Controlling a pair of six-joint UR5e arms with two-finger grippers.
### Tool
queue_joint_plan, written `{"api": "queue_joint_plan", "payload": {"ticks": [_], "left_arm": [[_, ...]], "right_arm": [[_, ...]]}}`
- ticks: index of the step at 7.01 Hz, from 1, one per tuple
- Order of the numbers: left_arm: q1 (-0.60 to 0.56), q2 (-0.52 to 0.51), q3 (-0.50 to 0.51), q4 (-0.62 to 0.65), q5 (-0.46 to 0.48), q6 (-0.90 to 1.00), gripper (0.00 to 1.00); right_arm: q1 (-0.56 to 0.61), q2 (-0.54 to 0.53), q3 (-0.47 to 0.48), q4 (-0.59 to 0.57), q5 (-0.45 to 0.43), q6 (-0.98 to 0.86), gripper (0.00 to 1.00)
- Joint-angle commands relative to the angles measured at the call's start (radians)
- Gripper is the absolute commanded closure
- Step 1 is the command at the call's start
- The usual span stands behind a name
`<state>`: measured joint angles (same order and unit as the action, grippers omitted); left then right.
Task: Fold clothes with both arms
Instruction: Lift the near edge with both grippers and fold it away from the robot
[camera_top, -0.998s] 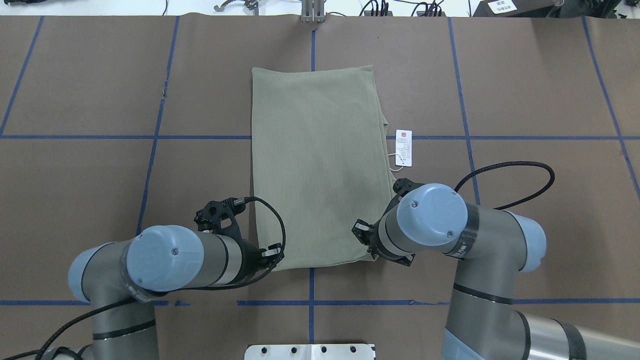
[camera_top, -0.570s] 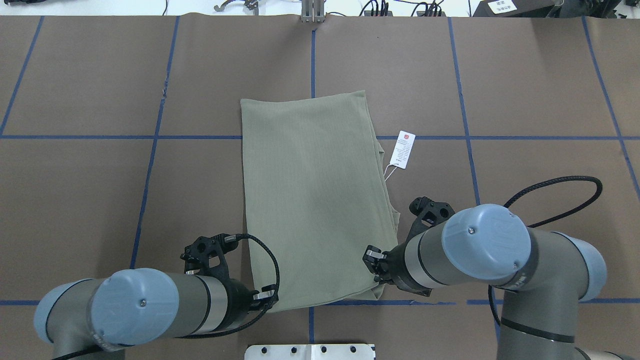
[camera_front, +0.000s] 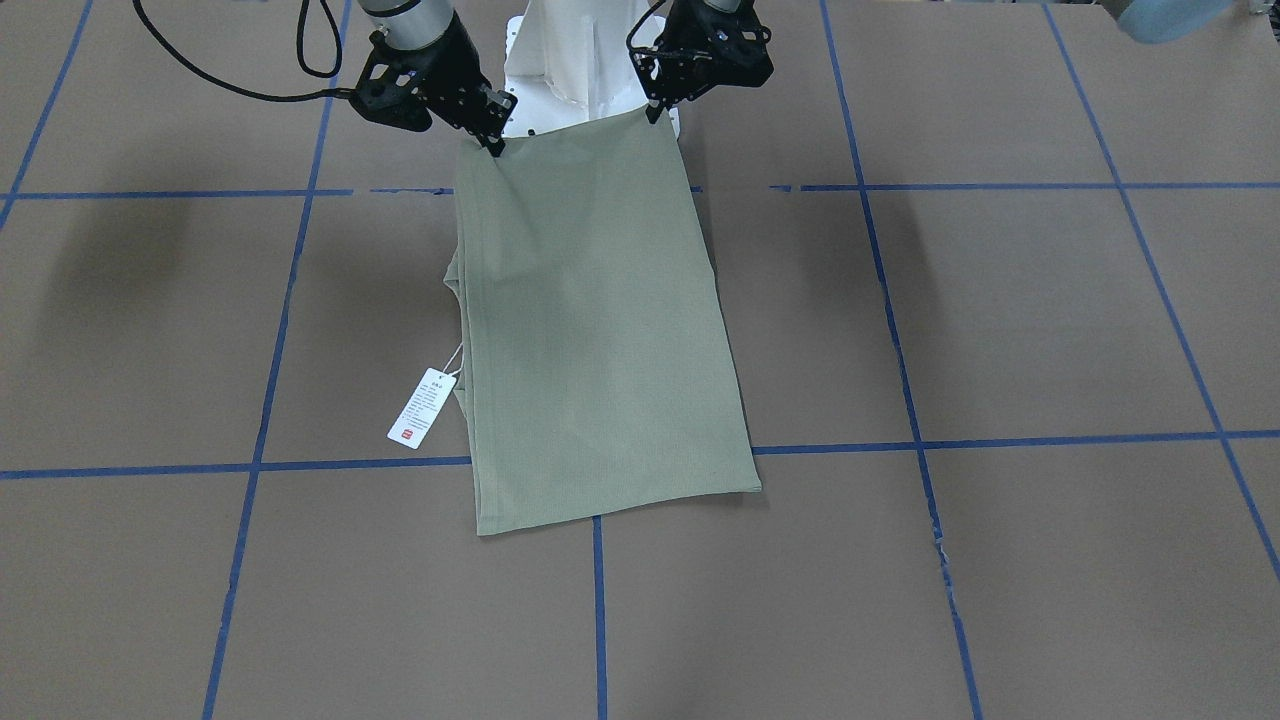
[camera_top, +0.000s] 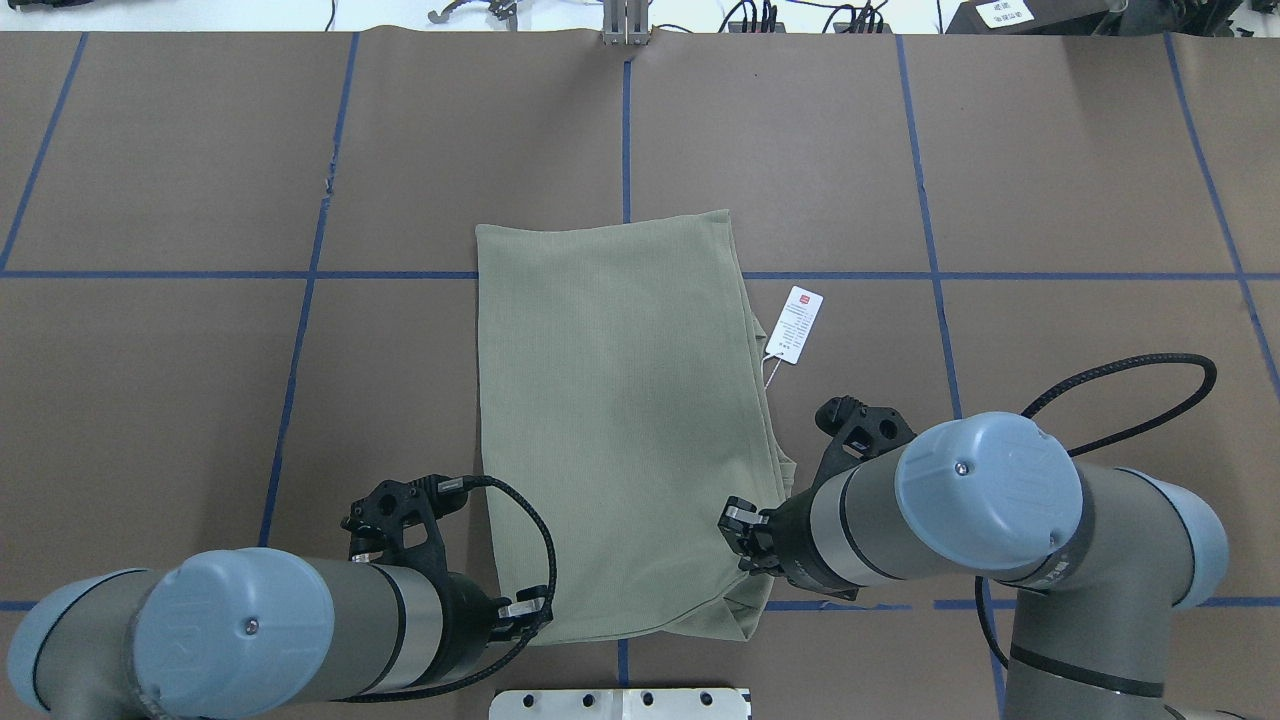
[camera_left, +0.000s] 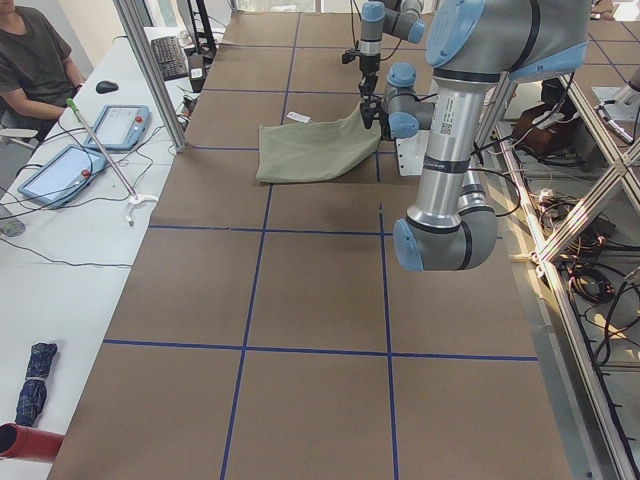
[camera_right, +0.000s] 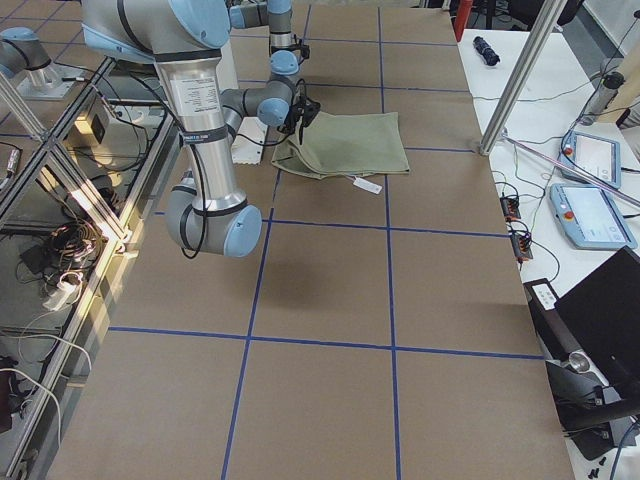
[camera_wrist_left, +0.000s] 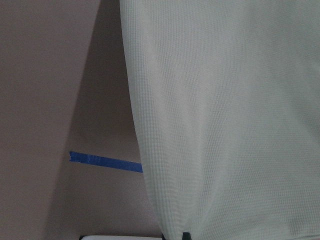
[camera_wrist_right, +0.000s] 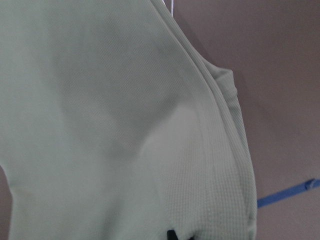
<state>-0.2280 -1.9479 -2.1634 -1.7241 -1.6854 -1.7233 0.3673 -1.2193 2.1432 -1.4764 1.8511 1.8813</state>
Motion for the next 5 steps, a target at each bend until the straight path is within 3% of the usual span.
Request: {"api": "queue_joint_plan", "payload": {"ticks": [1,2,3,5], "left_arm": [[-0.17,-0.064,0.074,0.008,-0.016,0.095,1.0],[-0.271,-0.089,0.127,0.006,-0.114,0.152,1.0],[-0.339,-0.127,0.186,0.001,-0.147,0.184,1.0],[-0.378,-0.187,0.304,-0.037,-0.148,0.191,1.0]], "right_arm": [[0.14,0.107,-0.096,0.007,-0.004,-0.048,1.0],[0.186,0.128,-0.138,0.01,-0.004,-0.071,1.0],[0.243,0.167,-0.182,0.018,-0.004,-0.117,1.0],[0.297,0.288,-0.375,0.028,0.002,-0.139,1.0]]}}
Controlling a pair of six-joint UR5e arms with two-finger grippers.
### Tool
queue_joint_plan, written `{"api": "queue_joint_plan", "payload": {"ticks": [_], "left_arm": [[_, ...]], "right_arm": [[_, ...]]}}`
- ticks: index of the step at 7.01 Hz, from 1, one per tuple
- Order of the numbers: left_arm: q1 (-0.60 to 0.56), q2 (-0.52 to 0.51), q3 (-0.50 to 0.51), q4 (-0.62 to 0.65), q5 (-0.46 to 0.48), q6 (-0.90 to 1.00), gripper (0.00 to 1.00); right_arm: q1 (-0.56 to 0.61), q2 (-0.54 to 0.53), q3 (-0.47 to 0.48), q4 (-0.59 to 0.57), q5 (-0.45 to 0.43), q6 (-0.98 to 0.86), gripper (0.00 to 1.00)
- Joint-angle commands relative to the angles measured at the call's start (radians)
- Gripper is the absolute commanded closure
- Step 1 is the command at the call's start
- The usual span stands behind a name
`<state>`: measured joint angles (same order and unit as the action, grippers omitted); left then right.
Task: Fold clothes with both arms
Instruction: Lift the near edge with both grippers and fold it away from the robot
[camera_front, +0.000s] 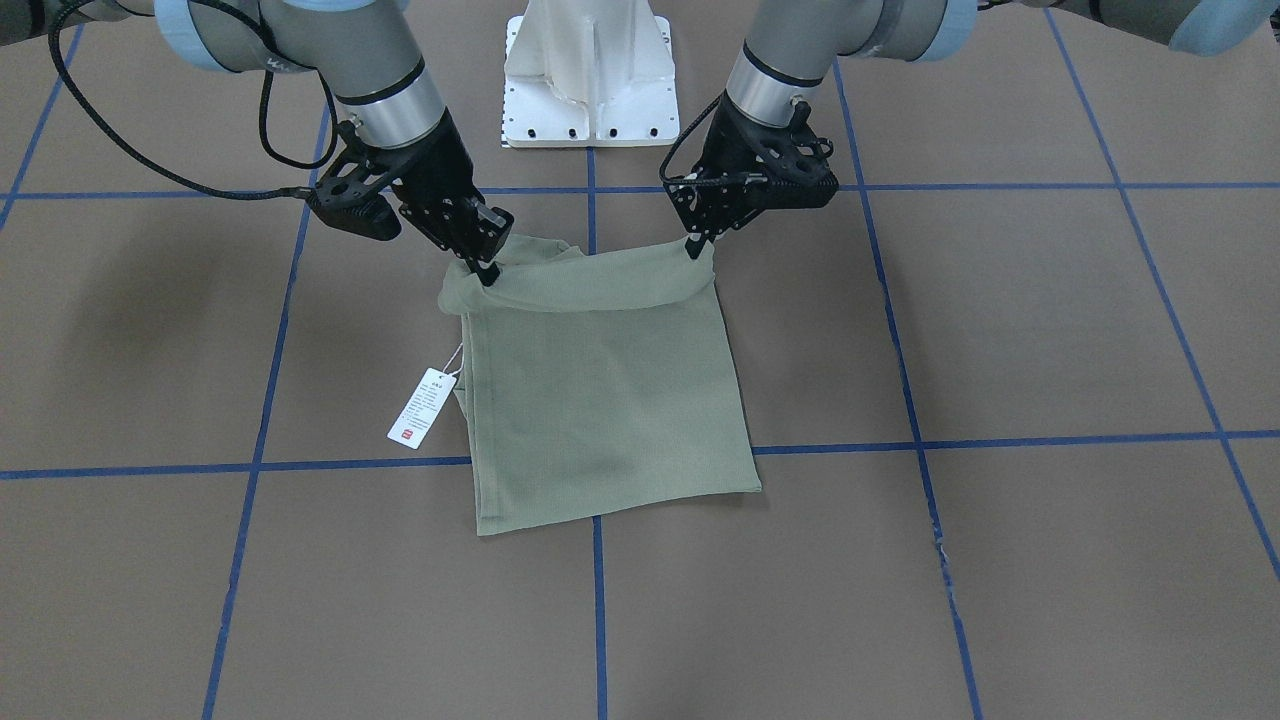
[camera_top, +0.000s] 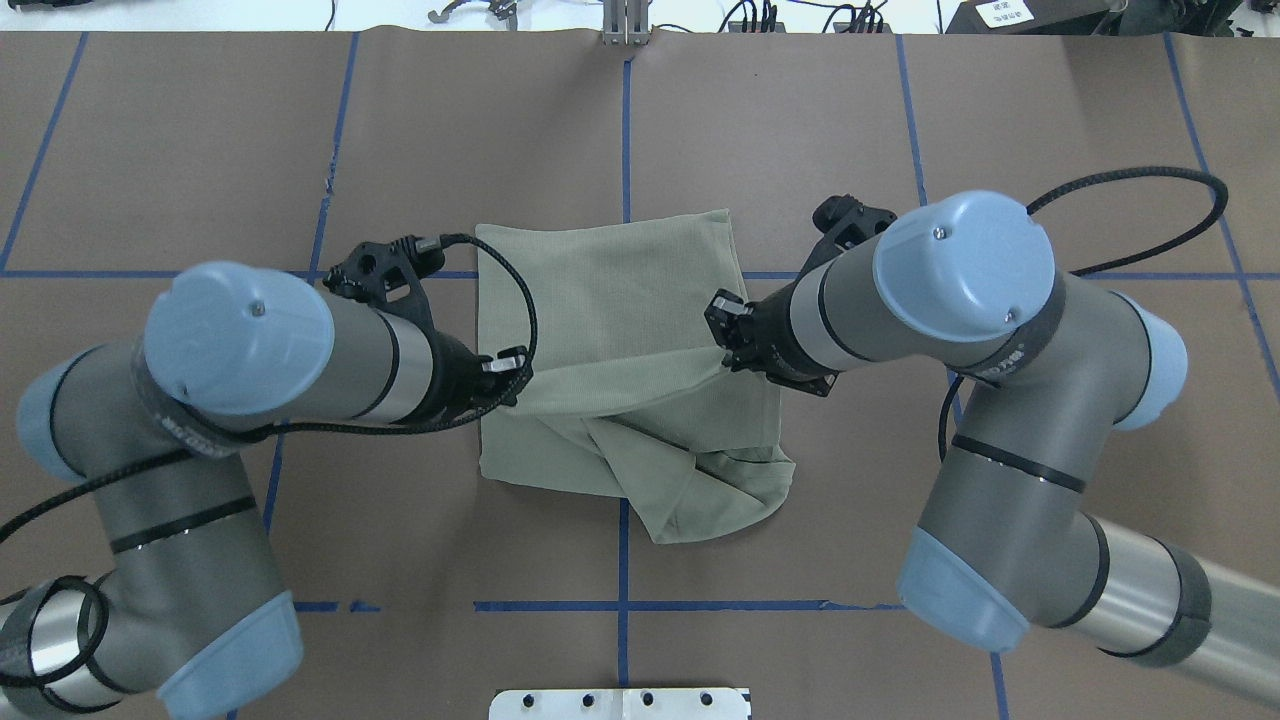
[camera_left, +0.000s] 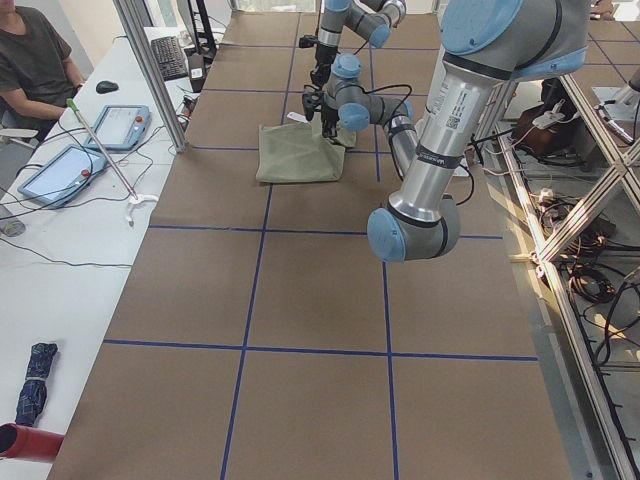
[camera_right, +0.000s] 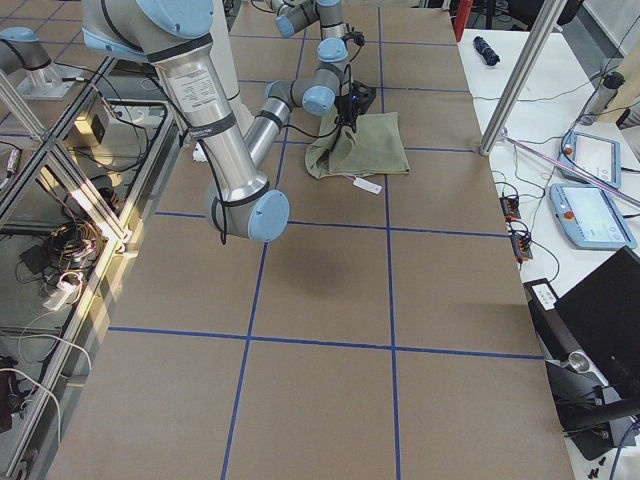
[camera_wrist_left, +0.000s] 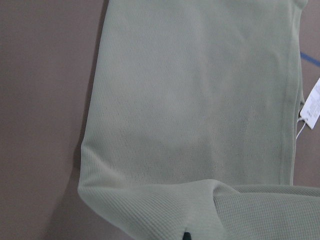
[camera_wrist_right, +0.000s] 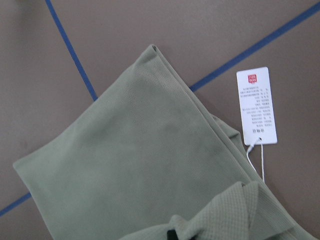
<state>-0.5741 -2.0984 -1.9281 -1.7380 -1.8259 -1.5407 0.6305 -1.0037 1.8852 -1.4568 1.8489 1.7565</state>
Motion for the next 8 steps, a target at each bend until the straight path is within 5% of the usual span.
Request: {"api": "queue_joint_plan", "payload": {"ticks": [1,8], "left_arm": [[-0.044,-0.052,0.104,-0.053,-0.007,0.008,1.0],[-0.116,-0.147,0.401,-0.233,-0.006,0.03,1.0]], "right_arm": [[0.052,0.127,-0.226,0.059,0.009,-0.011,1.0],[0.069,0.247,-0.572,0.185,0.102,-0.012,1.0]]}}
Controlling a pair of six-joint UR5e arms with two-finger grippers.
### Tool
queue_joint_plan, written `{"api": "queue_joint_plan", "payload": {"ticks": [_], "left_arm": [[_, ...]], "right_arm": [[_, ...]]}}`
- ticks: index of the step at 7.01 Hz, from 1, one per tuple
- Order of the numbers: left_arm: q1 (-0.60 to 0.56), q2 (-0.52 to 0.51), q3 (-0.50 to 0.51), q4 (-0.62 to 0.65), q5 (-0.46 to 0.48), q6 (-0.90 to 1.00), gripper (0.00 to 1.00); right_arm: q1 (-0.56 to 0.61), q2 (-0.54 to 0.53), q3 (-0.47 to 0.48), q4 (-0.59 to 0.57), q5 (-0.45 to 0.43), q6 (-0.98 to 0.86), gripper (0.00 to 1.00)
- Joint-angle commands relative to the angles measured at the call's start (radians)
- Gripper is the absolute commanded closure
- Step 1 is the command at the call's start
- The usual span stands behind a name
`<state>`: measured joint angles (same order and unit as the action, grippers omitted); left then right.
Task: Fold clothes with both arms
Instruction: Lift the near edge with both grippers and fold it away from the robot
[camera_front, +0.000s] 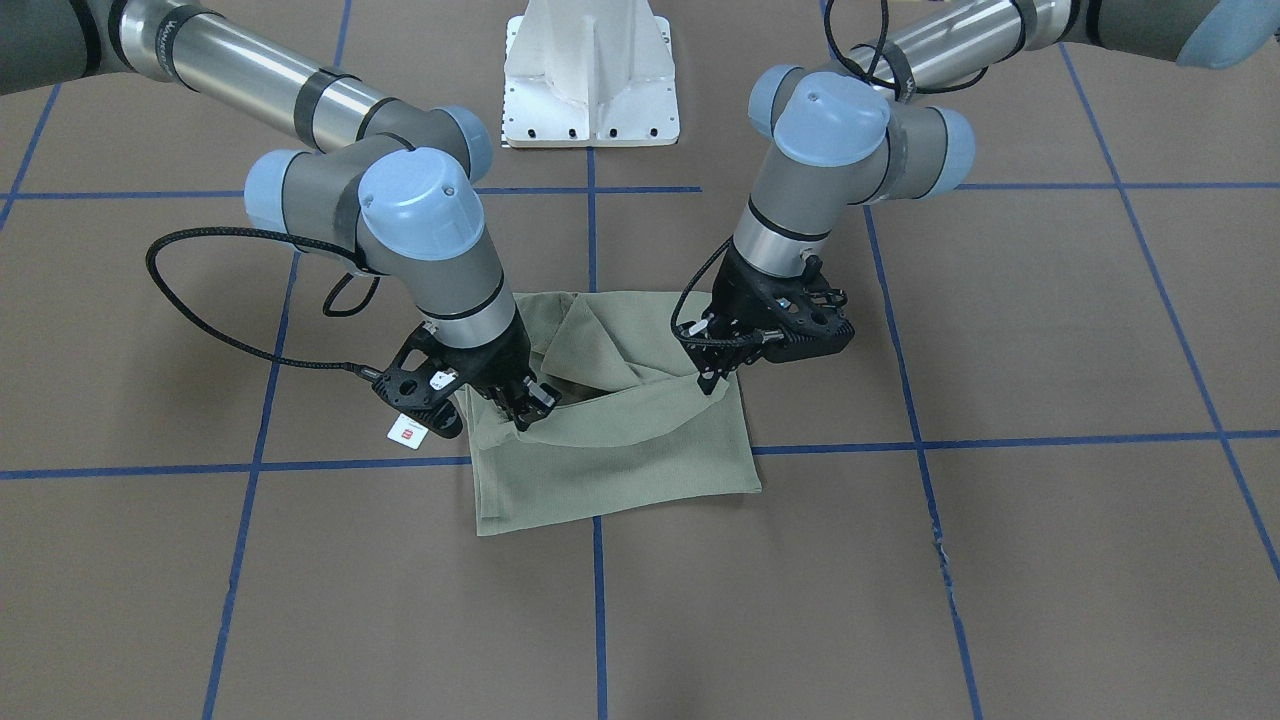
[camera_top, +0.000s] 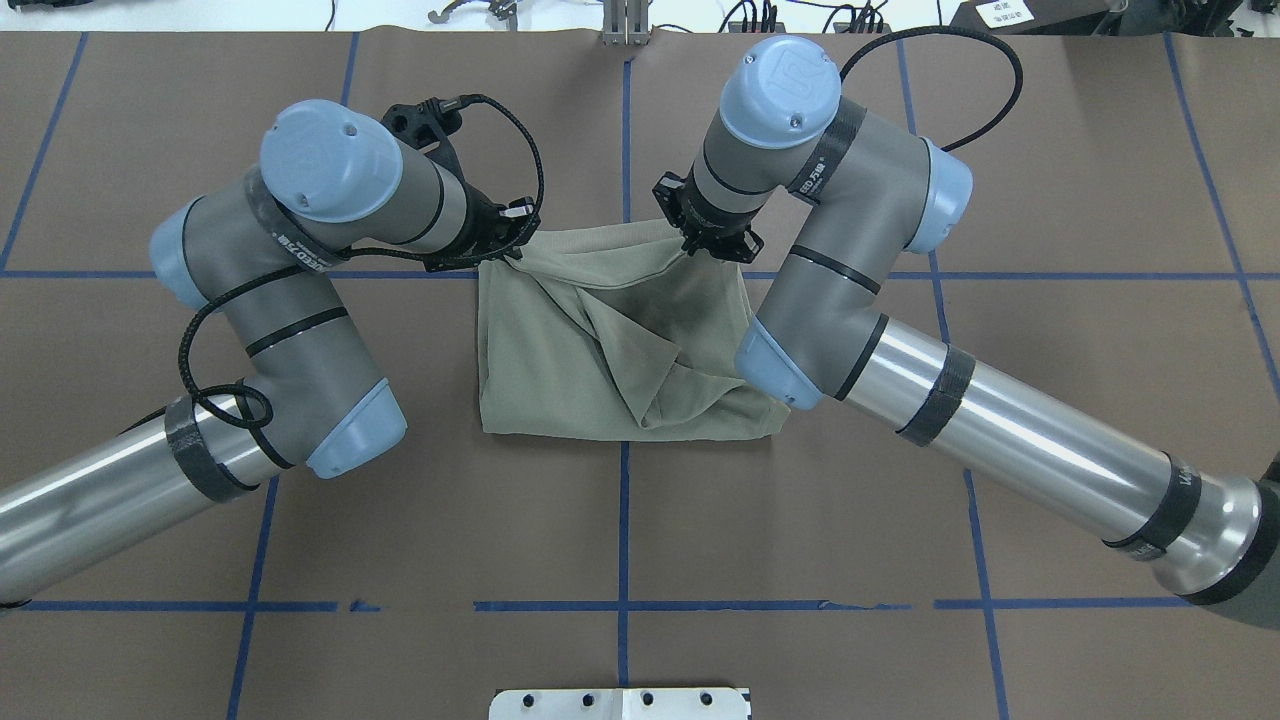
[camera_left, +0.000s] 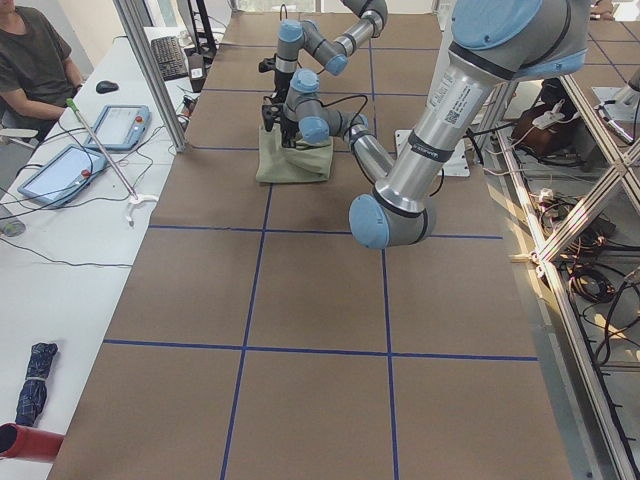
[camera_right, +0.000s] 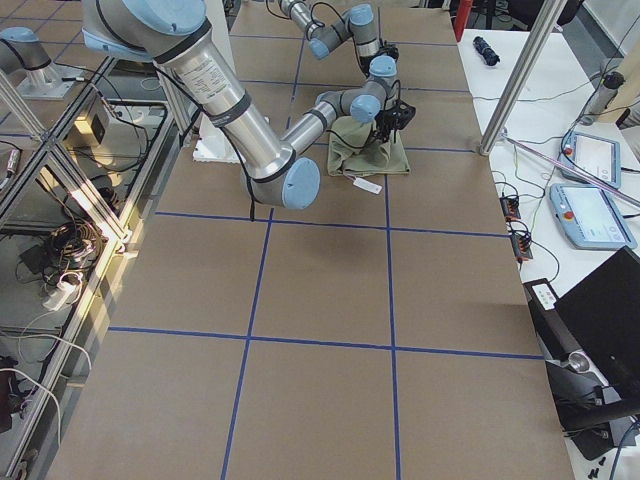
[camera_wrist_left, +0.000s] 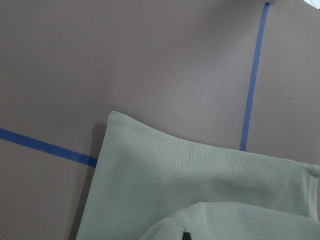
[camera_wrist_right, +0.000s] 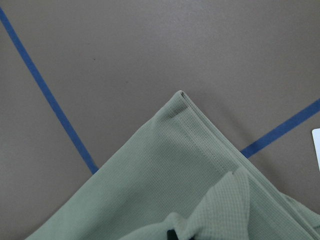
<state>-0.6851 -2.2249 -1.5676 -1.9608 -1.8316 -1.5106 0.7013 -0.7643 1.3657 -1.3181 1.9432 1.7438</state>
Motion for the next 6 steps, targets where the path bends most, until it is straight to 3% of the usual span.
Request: {"api": "queue_joint_plan", "payload": {"ticks": [1,2,3,4,5,6], "left_arm": [[-0.013,-0.021,0.059,-0.03,0.0,0.0,1.0],[-0.017,-0.022,0.066,-0.03,0.0,0.009,1.0],[-0.021,-0.022,0.067,-0.03,0.002,0.009,1.0],[-0.024,-0.021,0.079,-0.03,0.005,0.012,0.69],[-0.049,-0.034,0.099,-0.03,0.003,0.01,0.54],[-0.075,-0.059,0.134,-0.029,0.003,0.013,0.05]], "right_arm": [[-0.002,0.026,-0.077,0.049,0.009,0.0,1.0],[0.0,0.033,-0.079,0.051,0.01,0.0,1.0],[-0.002,0.034,-0.08,0.051,0.01,-0.003,0.38],[0.0,0.036,-0.079,0.053,0.008,-0.003,0.0],[0.007,0.036,-0.08,0.068,0.008,-0.001,0.0],[0.03,0.036,-0.082,0.074,0.011,0.005,0.0]]}}
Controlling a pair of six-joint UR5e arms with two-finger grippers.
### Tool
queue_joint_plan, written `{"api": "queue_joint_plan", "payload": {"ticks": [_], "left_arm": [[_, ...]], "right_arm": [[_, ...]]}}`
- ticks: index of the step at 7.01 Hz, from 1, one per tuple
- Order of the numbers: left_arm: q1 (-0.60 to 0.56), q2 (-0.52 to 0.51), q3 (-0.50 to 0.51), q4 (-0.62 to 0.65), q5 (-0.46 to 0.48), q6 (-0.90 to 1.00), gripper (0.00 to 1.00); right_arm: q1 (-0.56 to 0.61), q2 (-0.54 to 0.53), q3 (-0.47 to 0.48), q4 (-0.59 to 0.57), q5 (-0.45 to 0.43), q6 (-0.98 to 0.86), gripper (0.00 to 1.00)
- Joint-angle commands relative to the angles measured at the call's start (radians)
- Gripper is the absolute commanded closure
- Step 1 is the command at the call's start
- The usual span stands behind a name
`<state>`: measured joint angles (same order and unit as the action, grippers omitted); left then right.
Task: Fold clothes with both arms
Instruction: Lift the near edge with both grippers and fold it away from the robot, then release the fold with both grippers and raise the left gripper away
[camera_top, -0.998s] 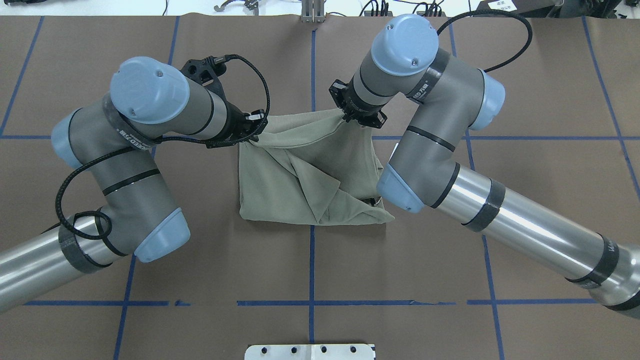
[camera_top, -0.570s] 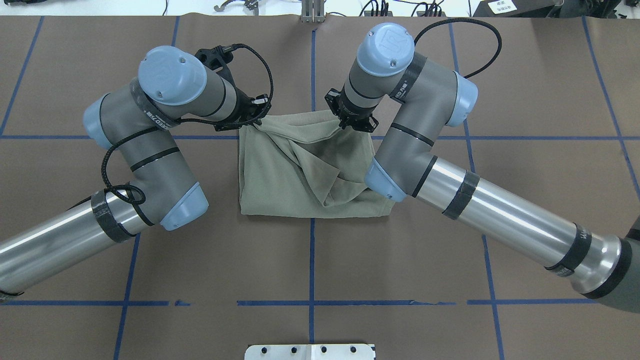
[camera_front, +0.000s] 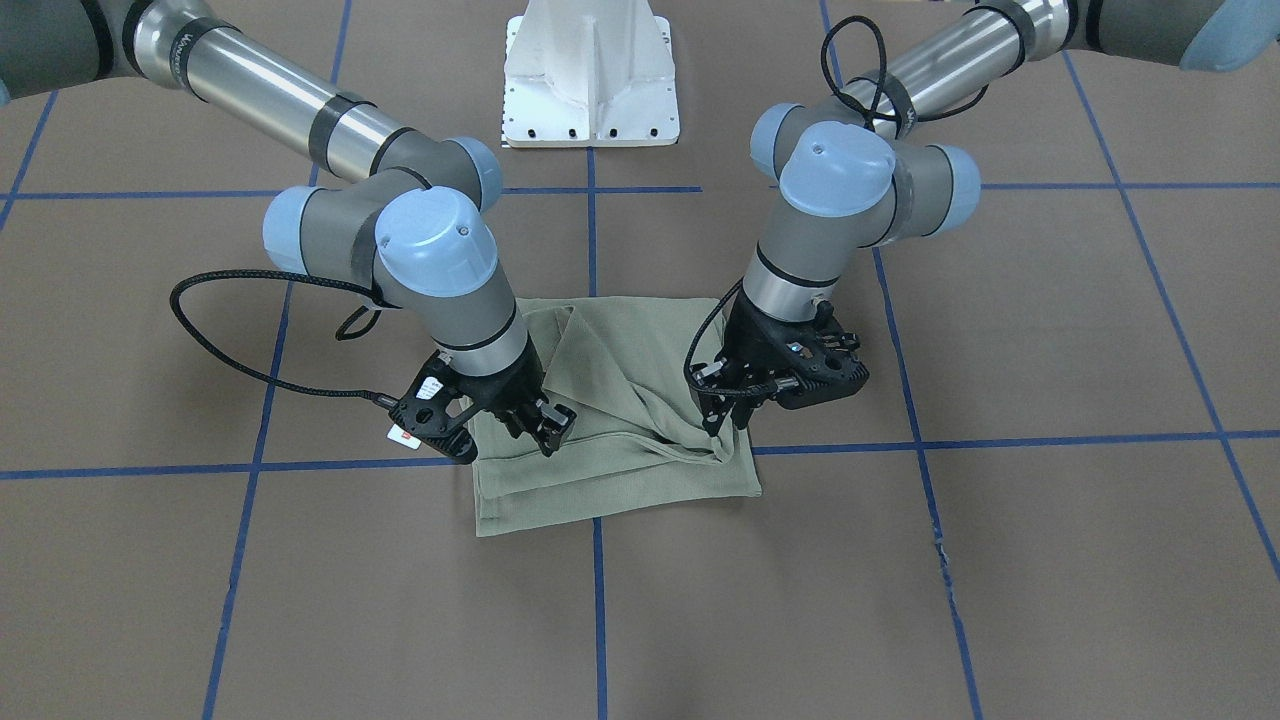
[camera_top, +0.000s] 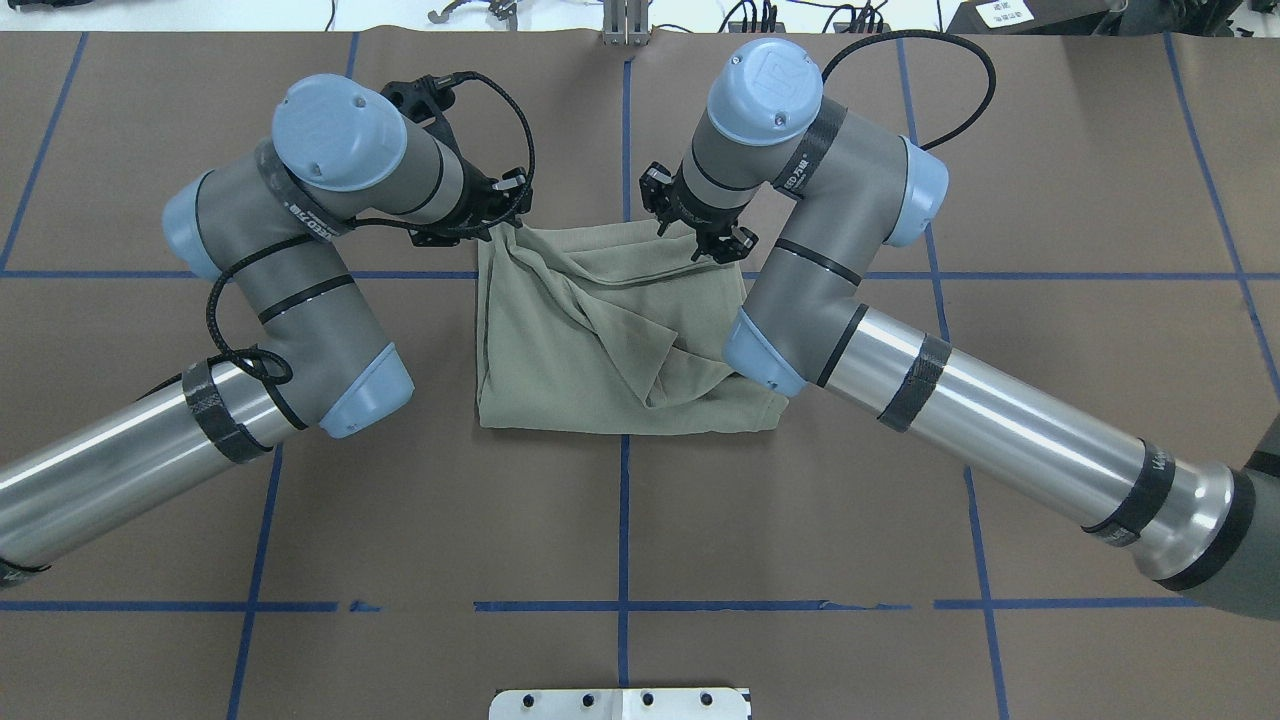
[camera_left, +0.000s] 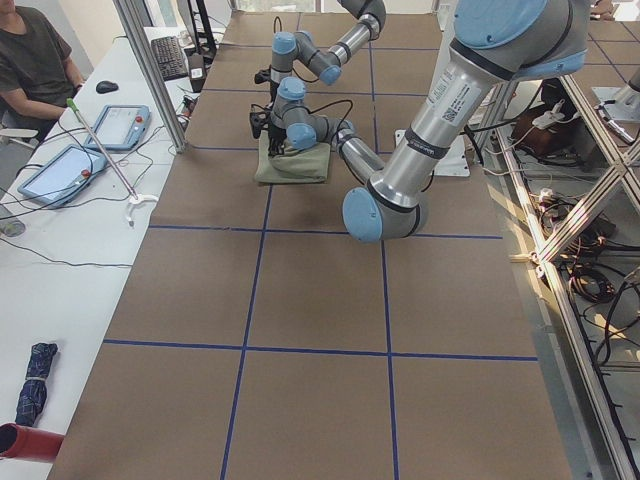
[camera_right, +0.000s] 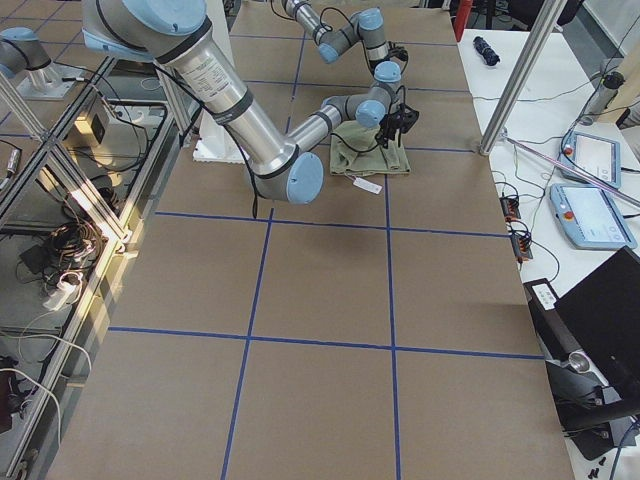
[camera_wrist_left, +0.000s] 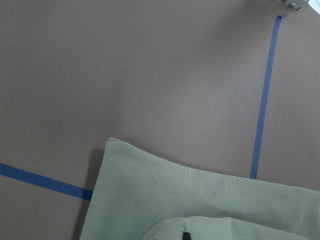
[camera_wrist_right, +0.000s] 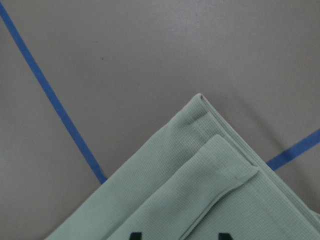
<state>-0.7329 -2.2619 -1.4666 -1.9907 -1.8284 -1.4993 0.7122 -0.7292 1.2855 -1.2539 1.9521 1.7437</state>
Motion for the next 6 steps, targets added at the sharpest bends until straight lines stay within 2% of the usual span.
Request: {"api": "queue_joint_plan", "payload": {"ticks": [1,3,4,5,6], "left_arm": [[-0.049,-0.021,0.04,0.004,-0.006,0.055,0.0],[-0.057,-0.008,0.02,0.012,-0.049,0.114,0.0],[-0.059,0.04,-0.033,0.012,-0.051,0.132,0.0],[-0.063,0.086,-0.084,0.015,-0.051,0.181,0.0],[-0.071,0.111,-0.105,0.015,-0.052,0.201,0.0]], "right_arm": [[0.026,0.001,0.0,0.01,0.019,0.003,0.0],[-0.008,-0.012,0.049,0.005,0.024,-0.08,0.0],[-0.031,-0.022,0.098,-0.007,0.015,-0.146,0.0],[-0.09,-0.029,0.133,-0.031,-0.013,-0.182,0.0],[-0.146,-0.048,0.176,-0.047,-0.082,-0.264,0.0]]}}
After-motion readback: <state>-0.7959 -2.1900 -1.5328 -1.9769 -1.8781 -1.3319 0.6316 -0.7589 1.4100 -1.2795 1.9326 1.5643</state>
